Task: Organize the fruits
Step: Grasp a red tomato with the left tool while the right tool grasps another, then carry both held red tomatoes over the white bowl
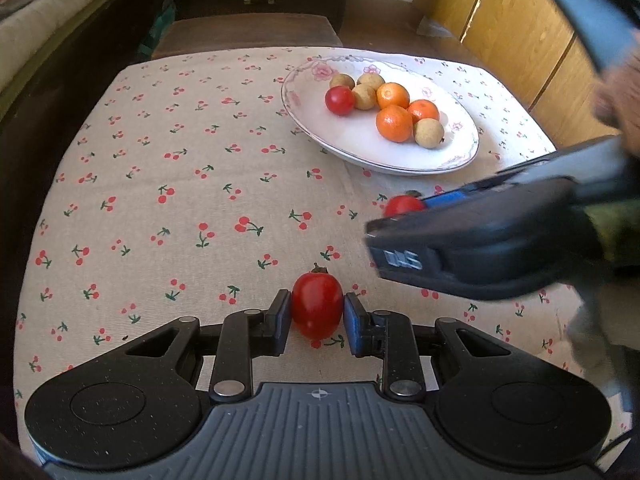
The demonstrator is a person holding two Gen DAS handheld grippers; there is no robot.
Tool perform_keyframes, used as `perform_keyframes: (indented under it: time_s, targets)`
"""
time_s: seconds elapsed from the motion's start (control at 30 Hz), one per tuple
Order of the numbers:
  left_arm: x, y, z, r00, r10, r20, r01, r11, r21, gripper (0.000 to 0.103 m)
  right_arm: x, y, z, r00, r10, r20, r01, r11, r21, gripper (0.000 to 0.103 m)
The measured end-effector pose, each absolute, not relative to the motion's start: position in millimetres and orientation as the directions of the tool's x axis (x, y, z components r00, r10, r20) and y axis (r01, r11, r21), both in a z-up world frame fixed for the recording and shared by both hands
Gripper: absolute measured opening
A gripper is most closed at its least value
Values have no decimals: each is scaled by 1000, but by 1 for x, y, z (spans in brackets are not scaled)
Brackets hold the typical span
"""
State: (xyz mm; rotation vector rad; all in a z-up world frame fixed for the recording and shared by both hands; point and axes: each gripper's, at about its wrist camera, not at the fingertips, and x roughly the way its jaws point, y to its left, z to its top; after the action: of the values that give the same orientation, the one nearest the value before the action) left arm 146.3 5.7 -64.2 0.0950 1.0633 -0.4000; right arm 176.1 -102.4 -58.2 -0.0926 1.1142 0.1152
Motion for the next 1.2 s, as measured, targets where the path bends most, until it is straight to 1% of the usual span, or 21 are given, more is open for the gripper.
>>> perform_keyframes:
  time_s: [0.27, 0.4, 0.6, 0.77, 0.87, 1.0, 1.2]
  targets:
    - [147, 1, -66, 431, -263, -863, 370, 924, -97, 37, 144, -130, -53, 442, 26, -897, -143, 989, -42, 33]
    - [150, -1, -68, 439, -263, -859, 374, 923, -92, 42, 129, -145, -54, 437, 34, -899, -140, 990, -31, 33]
    - [154, 2, -65, 433, -266, -861, 340, 933, -118, 43, 115, -162, -54, 439, 69, -896, -140, 990, 8, 33]
    - [149, -9, -66, 451, -208, -868, 333, 941, -53, 41, 113, -172, -54, 443, 90, -892, -149, 988, 25, 33]
    - [146, -13, -65, 463, -175, -869, 305, 952, -29, 35, 112, -176, -56, 440, 94, -893, -155, 988, 27, 33]
    - [142, -20, -64, 477, -132, -869, 286, 958, 12, 35, 109, -182, -54, 446, 101, -889, -156, 987, 34, 33]
    - [125, -32, -55, 490, -129, -862, 300, 954, 28, 35, 102, -181, -45, 472, 102, -876, -164, 986, 27, 33]
